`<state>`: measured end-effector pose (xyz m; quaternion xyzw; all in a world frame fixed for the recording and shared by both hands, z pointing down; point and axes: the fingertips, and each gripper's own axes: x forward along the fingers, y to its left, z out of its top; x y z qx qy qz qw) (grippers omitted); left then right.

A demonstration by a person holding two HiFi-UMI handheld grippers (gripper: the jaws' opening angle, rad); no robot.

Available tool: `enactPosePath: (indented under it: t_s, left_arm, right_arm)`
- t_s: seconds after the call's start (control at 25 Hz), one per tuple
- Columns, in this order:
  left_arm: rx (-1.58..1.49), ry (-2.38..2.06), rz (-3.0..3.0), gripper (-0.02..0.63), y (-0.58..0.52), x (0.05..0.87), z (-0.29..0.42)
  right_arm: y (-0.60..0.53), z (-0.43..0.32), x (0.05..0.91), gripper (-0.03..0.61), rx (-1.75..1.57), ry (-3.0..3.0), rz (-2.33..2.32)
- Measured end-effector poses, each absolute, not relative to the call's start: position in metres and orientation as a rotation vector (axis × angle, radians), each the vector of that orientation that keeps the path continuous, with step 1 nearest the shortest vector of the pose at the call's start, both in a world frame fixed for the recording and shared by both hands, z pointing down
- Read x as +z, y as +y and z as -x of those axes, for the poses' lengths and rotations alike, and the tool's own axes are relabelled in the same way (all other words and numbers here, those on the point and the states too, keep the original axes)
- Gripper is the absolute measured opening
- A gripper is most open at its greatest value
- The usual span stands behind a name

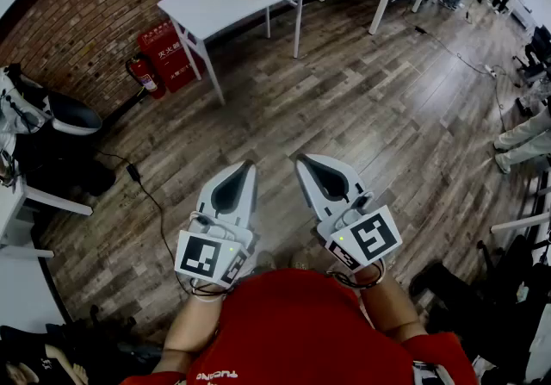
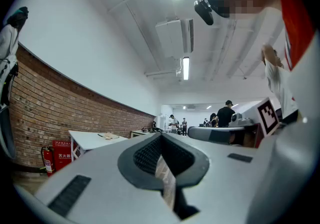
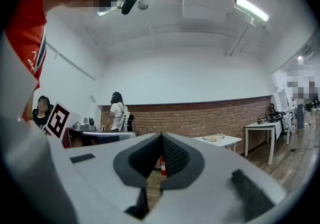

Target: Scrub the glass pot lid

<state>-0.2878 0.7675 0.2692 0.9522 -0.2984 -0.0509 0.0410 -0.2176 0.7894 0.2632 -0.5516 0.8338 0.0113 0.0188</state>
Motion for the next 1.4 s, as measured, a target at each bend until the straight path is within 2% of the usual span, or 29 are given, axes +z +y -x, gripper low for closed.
enactPosePath:
  t_s: [0.72, 1.4]
  left_arm:
    - [-0.163, -0.916, -2.915, 0.017, 0.755, 0.269, 0.302]
    - [-0.174, -0.898, -2.914, 0.017, 0.677, 0.276, 0.348]
  right_arm:
    - [0.778, 0.222, 0.259, 0.029, -0.006, 2.535, 1.702]
    - [0.718, 0.237, 0.256, 0.029, 0.030, 2.464, 1.841]
